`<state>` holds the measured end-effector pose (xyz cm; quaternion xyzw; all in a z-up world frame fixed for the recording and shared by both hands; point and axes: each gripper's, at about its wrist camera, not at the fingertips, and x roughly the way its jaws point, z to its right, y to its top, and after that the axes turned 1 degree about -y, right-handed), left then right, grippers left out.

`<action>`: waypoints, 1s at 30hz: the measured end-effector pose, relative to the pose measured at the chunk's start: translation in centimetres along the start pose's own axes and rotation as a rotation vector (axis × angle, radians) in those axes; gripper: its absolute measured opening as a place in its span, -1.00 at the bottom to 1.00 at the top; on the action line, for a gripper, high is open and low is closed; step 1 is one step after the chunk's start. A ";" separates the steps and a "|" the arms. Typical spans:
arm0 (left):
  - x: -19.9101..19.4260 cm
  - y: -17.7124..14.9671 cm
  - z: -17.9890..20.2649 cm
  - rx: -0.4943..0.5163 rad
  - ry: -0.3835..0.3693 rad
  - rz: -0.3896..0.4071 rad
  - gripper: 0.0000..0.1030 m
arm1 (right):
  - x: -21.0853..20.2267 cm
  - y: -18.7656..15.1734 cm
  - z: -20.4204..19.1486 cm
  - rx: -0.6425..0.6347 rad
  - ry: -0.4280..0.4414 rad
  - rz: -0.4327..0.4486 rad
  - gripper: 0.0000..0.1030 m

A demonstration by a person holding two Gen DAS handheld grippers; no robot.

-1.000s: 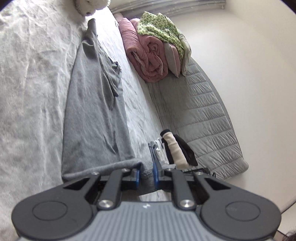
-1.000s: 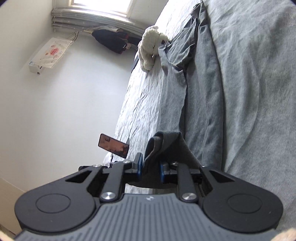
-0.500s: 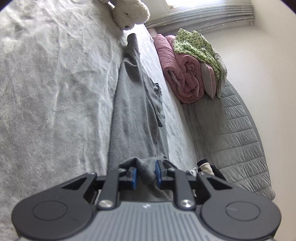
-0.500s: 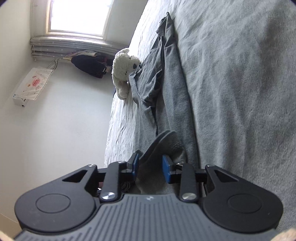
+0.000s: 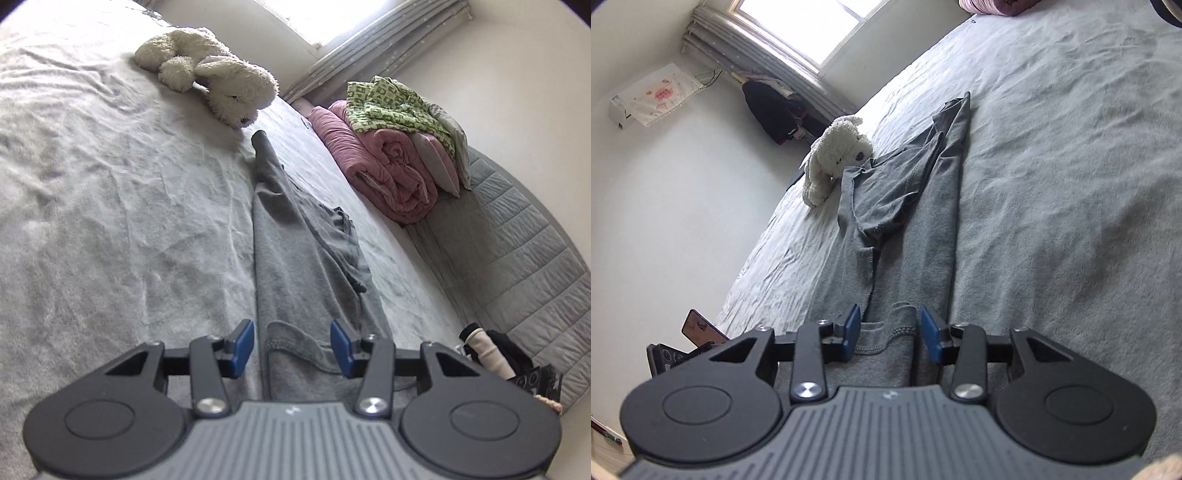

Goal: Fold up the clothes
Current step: 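Grasp the hem end with both grippers and lift it toward the collar, then carry the hem end over toward the collar with both grippers and lay it down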

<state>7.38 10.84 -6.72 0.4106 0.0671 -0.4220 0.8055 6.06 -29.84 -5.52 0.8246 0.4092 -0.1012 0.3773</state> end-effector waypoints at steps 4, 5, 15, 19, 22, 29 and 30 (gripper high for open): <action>0.7 -0.8 1.5 0.110 0.031 -0.026 -0.18 | 0.7 -0.5 -0.2 -0.056 -0.002 -0.033 -0.51; 0.8 -0.9 1.9 0.133 0.044 -0.030 -0.22 | 0.9 -0.6 -0.2 -0.065 -0.005 -0.035 -0.51; 0.5 -1.1 3.1 0.200 0.023 0.030 -0.86 | 0.0 -1.3 -1.5 -0.169 0.013 0.043 -0.84; -0.6 -0.4 3.5 0.193 -0.068 0.097 -0.86 | -1.2 -0.8 -2.1 -0.191 0.029 0.127 -0.85; 0.0 0.4 3.9 0.200 -0.083 0.092 -0.86 | -1.1 -0.3 -1.8 -0.175 0.019 0.140 -0.85; 3.9 0.5 2.9 0.222 0.148 0.017 -0.72 | 1.7 -0.7 -0.7 -0.183 -0.126 0.083 -0.80; 4.0 0.4 3.1 0.238 0.174 0.023 -0.69 | 1.7 -1.0 -1.1 -0.209 -0.134 0.085 -0.79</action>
